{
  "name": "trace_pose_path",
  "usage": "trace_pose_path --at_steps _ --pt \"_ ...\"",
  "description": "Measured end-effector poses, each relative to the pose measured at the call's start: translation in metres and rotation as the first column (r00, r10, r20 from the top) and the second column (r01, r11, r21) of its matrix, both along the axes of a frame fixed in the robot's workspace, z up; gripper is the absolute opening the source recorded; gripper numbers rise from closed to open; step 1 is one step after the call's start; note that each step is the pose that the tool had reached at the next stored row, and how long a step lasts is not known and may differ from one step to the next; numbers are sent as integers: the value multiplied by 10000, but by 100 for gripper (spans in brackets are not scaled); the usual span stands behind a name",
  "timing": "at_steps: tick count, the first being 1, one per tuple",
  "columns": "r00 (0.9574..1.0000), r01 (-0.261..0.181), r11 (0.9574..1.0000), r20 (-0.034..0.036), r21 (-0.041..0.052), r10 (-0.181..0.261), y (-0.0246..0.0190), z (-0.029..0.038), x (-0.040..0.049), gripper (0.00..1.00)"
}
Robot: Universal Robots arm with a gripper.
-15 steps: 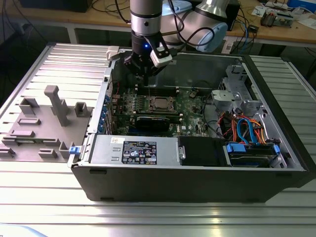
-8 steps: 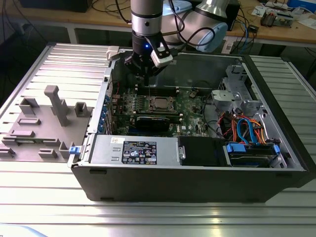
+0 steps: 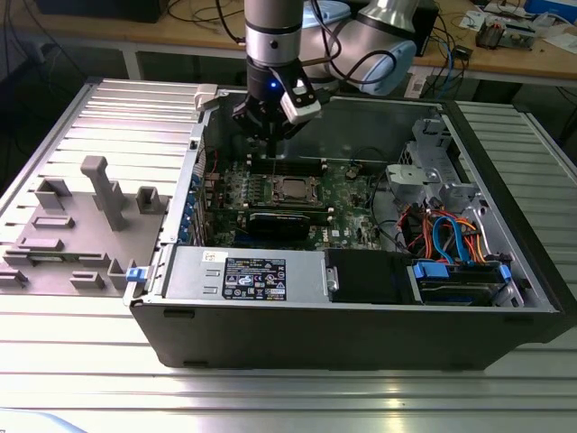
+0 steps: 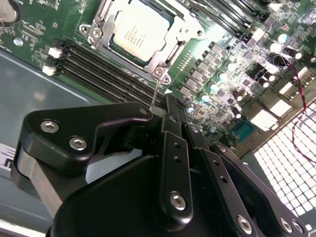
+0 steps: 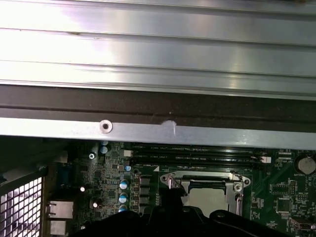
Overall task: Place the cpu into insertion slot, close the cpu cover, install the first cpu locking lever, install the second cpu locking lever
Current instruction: 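Install the first cpu locking lever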
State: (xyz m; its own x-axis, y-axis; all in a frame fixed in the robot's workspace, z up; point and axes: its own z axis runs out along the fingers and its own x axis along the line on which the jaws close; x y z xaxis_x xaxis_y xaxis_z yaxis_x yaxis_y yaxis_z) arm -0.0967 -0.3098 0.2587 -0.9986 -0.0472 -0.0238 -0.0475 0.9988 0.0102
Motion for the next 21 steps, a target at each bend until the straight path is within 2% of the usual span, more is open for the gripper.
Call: trace_pose_path --at_steps 7,21 --pt "10000 -1 10000 1 0 1 0 -2 63 11" --pt "10000 0 10000 0 0 0 0 -2 78 11"
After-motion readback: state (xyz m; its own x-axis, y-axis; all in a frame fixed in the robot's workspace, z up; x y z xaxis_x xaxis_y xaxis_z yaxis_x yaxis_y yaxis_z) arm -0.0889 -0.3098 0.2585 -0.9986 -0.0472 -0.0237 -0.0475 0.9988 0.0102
